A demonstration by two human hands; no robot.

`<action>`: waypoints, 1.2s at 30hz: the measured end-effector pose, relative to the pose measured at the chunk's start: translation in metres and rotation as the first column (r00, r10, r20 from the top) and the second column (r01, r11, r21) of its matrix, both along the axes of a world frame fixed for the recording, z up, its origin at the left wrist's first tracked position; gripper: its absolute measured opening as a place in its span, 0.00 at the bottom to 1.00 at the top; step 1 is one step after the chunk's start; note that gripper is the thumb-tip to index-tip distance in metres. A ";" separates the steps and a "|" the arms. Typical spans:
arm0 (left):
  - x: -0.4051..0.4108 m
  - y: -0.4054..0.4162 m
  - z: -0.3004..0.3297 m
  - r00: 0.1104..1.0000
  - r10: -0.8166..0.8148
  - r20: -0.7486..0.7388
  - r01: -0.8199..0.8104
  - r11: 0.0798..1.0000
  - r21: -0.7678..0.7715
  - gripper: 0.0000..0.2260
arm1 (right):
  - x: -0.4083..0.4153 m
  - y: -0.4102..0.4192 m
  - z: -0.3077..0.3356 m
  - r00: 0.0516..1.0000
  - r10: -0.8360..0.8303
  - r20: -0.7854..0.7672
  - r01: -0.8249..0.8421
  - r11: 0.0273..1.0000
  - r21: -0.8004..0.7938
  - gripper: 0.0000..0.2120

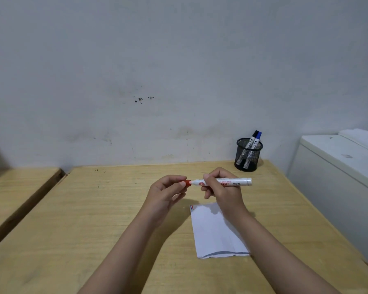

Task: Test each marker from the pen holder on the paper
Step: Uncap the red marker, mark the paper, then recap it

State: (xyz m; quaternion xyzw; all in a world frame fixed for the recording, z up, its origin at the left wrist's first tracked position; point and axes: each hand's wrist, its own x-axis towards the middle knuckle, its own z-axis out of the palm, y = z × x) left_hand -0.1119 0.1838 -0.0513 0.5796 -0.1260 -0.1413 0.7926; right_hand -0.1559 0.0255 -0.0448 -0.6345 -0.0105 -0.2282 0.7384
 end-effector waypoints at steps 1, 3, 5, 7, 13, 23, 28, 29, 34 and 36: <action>-0.004 0.001 0.002 1.000 -0.018 0.008 0.018 1.000 0.004 0.06 | -0.002 0.000 0.002 1.000 0.017 0.004 -0.017 1.000 -0.012 0.10; -0.011 0.003 0.007 0.998 -0.049 0.028 0.049 0.999 0.004 0.07 | -0.008 0.000 0.006 0.999 0.044 0.010 -0.043 0.998 -0.047 0.09; -0.017 0.006 0.012 0.996 -0.062 0.057 0.062 0.998 -0.002 0.06 | -0.015 -0.001 0.010 0.998 0.059 0.012 -0.058 0.994 -0.093 0.08; -0.022 0.009 0.019 0.994 -0.064 0.091 0.065 0.998 -0.009 0.05 | -0.022 -0.002 0.015 0.998 0.063 0.009 -0.062 0.992 -0.111 0.06; -0.040 0.009 0.037 0.972 -0.001 0.234 -0.010 0.999 0.047 0.06 | -0.036 0.004 0.032 0.994 0.095 0.062 -0.100 0.991 0.091 0.13; -0.058 0.002 0.054 0.950 0.104 0.293 -0.103 0.994 -0.017 0.06 | -0.046 0.008 0.045 0.995 0.030 0.090 -0.039 0.995 0.093 0.16; -0.061 -0.003 0.057 0.942 0.124 0.310 -0.110 0.992 -0.063 0.05 | -0.045 0.010 0.049 0.994 0.047 0.099 -0.061 0.988 0.143 0.15; -0.061 -0.004 0.058 0.933 0.124 0.339 -0.108 0.992 -0.064 0.04 | -0.045 0.012 0.049 0.993 0.054 0.102 -0.071 0.984 0.165 0.14; -0.056 -0.006 0.058 0.882 0.111 0.457 -0.115 0.993 -0.020 0.05 | -0.041 0.013 0.045 0.993 0.050 0.111 -0.073 0.975 0.212 0.12; -0.053 -0.007 0.054 0.884 0.131 0.448 -0.143 0.990 -0.007 0.04 | -0.039 0.011 0.044 0.993 0.077 0.090 -0.094 0.975 0.203 0.13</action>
